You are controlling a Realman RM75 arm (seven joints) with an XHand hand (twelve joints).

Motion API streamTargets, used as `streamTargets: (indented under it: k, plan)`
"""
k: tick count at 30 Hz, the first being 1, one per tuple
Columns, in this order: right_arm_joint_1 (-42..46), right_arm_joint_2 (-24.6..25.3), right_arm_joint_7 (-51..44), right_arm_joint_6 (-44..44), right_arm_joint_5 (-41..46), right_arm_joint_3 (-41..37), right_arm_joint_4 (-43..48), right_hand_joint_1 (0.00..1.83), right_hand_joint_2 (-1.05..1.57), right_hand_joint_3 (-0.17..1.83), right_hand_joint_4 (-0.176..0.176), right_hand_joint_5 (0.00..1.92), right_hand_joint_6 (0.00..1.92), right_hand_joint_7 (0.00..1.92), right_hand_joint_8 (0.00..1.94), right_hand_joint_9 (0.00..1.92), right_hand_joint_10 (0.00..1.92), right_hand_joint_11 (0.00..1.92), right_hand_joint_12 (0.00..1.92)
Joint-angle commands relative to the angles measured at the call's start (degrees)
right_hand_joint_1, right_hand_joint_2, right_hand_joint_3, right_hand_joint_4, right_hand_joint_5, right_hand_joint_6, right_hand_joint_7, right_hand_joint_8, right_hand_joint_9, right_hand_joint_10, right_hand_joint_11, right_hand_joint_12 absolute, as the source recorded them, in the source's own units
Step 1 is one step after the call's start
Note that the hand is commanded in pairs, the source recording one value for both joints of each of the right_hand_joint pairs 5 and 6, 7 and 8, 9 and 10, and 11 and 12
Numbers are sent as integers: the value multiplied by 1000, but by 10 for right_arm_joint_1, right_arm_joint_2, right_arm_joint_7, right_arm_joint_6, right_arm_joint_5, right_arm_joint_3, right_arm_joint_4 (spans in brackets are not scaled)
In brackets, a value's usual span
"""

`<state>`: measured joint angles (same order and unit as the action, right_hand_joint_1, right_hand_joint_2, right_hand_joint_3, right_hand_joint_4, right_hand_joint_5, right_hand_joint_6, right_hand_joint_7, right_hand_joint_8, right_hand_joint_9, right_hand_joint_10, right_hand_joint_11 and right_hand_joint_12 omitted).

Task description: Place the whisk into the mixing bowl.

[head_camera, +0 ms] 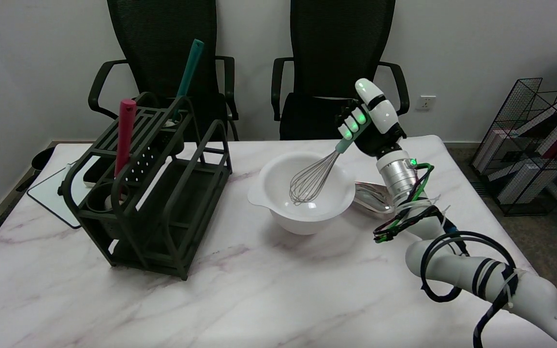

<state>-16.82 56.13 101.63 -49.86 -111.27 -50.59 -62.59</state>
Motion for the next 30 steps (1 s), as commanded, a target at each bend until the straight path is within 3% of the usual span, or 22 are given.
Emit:
streamTargets:
  k: [1,30]
  plan:
    - [11,37,-17,-40,3,16,65,872,1506,1014,0,1920,1920,1920,1920,1920,1920,1920,1920]
    - [3,53,-53,-40,4,18,98,794,1564,1041,0,1920,1920,1920,1920,1920,1920,1897,1897]
